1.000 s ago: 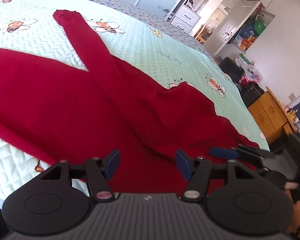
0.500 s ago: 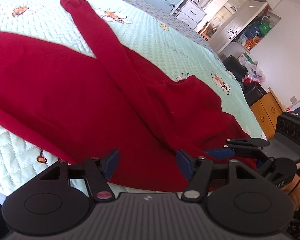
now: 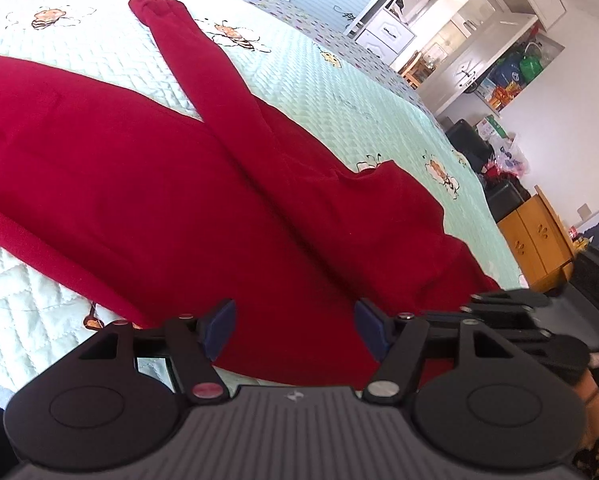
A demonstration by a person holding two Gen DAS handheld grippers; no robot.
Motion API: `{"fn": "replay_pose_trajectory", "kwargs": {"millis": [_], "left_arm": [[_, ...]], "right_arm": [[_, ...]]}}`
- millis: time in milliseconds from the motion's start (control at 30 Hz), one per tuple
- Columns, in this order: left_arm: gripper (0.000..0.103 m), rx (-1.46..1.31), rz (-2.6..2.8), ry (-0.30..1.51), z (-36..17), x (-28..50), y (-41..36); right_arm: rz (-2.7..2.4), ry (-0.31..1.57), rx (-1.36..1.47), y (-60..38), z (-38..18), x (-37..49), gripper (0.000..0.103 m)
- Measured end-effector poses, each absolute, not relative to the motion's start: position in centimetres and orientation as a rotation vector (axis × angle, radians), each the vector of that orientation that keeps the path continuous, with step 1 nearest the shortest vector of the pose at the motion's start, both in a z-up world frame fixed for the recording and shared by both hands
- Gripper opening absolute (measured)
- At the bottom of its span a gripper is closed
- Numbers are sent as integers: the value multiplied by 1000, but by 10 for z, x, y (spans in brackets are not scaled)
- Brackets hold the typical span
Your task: Fold clothes
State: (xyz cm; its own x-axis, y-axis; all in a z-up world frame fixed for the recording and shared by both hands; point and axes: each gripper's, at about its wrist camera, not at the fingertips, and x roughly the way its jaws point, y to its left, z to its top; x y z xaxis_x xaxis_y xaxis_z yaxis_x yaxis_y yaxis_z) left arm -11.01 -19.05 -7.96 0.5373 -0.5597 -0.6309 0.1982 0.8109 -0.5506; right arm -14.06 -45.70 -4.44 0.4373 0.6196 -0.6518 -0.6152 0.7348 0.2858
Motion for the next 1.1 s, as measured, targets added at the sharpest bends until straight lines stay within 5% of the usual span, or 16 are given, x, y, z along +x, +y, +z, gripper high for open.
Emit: {"fn": "replay_pose_trajectory", "kwargs": {"millis": [567,1000,1067,1100], "left_arm": [[71,-588,-446,1007,-81,-101,-220],[73,-322,-279,1078,-62,-94,-276],[66,-329,-267,1065,-63,-90,-276],[47,-329,-277,1058,-63,-89,-275]], "right_arm": [[678,663,-312,-408,-58,-205,1],[595,517,-719,-374,-69,-239,1],[590,511,-723,-375,-68,-240,1],[588,509,-722,-376,-68,-240,1]]}}
